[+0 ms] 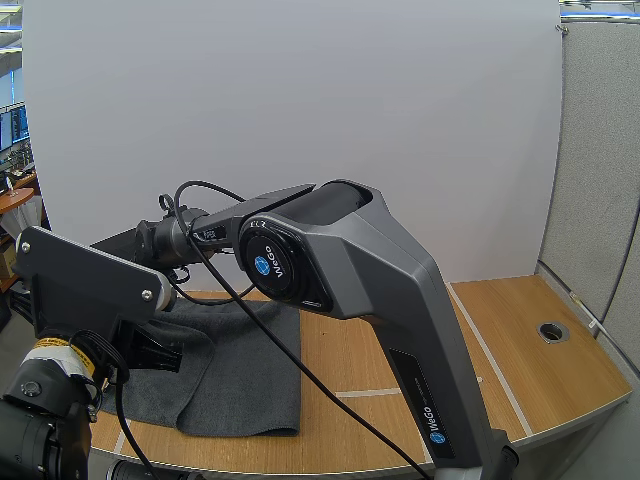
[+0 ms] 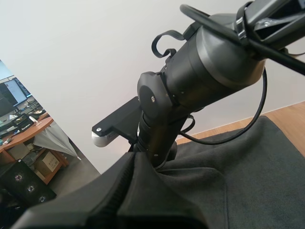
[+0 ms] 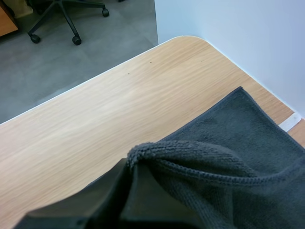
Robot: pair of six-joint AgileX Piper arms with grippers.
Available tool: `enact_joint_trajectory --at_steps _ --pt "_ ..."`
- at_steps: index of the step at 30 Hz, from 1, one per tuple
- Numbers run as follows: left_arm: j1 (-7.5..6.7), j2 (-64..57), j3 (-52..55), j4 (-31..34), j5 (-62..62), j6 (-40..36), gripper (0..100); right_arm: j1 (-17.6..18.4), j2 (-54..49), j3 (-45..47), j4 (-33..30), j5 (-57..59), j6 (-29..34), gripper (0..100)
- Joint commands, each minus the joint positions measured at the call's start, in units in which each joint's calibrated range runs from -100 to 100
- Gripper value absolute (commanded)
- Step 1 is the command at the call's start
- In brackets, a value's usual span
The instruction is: Fold the towel
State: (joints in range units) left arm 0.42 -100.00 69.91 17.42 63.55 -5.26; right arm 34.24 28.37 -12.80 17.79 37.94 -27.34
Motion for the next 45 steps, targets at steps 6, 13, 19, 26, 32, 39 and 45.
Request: enact_joint_trajectory --at_steps 6,13,19,26,32,39,45 --pt "0.00 0.0 0.4 0.6 0.0 -0.1 0 -0.1 1.6 -0.5 -0.7 -6.8 -0.2 0" --pt "0.00 0.0 0.4 0.6 0.0 -0.1 0 -0.1 4.1 -0.5 -0.6 -7.1 -0.1 0" --pt "0.00 0.0 0.4 0.6 0.0 -0.1 0 -0.1 5.3 -0.5 -0.6 -7.3 0.2 0" --pt "0.00 0.0 0.4 0.6 0.0 -0.1 0 -0.1 5.4 -0.5 -0.5 -7.1 0.2 26" --pt "0.00 0.0 0.4 0.6 0.0 -0.1 0 -0.1 5.4 -0.5 -0.5 -6.9 0.1 100" --pt "0.00 0.0 0.4 0.6 0.0 -0.1 0 -0.1 2.2 -0.5 -0.5 -7.3 0.1 100" --pt "0.00 0.0 0.4 0.6 0.0 -0.1 0 -0.1 -2.7 -0.5 -0.5 -6.8 0.1 100"
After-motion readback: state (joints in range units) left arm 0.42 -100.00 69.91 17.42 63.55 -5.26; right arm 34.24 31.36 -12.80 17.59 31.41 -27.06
